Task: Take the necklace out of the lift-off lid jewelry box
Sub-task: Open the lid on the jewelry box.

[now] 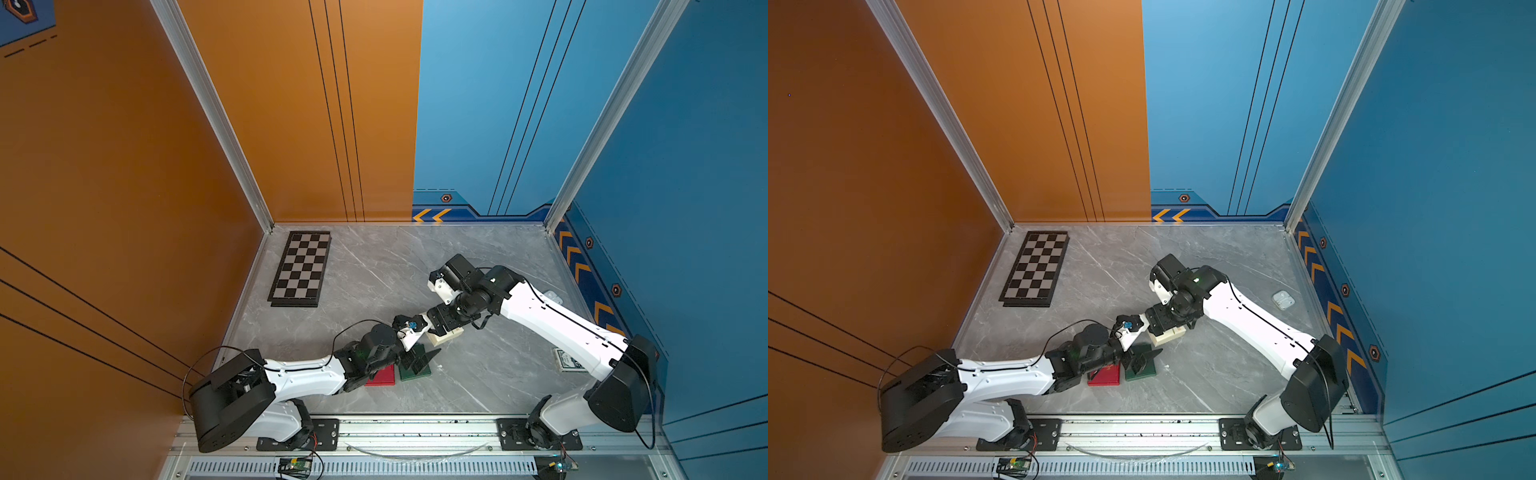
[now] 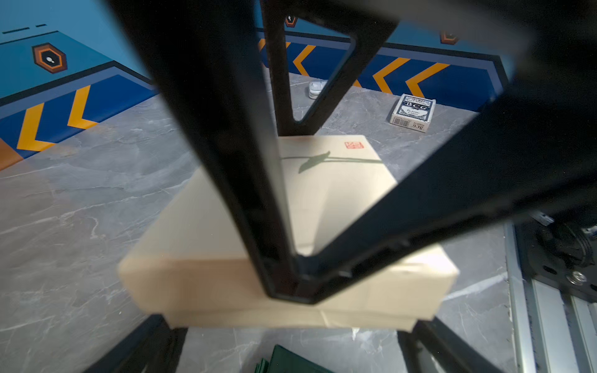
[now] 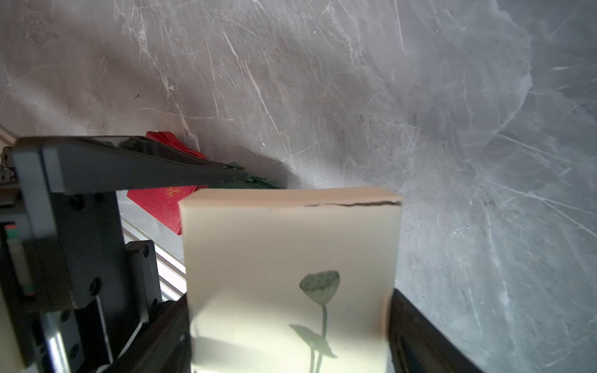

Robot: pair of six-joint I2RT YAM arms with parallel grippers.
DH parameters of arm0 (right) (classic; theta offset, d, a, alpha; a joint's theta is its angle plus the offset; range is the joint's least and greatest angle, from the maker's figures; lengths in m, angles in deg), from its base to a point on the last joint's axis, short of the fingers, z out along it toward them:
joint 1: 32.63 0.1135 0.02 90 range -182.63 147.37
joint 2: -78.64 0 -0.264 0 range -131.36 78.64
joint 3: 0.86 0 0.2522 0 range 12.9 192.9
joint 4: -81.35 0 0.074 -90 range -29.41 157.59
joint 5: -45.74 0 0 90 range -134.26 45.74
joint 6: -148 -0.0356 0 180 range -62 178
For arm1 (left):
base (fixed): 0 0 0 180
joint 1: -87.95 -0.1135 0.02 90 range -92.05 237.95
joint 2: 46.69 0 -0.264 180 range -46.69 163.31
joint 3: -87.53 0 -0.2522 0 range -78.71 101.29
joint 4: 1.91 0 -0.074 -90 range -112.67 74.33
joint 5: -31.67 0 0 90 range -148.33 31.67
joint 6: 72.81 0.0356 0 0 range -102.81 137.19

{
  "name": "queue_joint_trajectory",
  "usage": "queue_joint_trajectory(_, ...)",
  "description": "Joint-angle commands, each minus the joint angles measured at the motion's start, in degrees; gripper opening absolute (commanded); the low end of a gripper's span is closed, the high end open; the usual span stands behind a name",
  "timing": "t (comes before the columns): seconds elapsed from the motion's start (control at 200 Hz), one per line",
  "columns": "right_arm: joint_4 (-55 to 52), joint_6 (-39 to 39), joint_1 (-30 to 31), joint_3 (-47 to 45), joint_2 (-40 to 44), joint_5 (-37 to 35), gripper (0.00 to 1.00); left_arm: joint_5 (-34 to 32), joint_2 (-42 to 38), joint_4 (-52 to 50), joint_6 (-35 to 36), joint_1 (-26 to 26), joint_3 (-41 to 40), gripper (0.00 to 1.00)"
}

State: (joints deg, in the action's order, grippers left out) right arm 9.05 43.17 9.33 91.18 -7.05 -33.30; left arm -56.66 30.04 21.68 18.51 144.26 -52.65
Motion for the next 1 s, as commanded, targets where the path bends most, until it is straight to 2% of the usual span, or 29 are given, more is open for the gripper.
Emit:
queue_joint_trajectory(0.0,-0.9,0.3,0.4,0.2,0.5,1.3,0.74,-1.3,-0.3,1.9,0.5,-0.6,0.7,0.98)
queue_joint_trajectory(0.996,-0.3,0.2,1.0,-0.4,0.2,2.2,0.73,-0.2,-0.9,1.9,-1.0,-1.6,0.3,0.98)
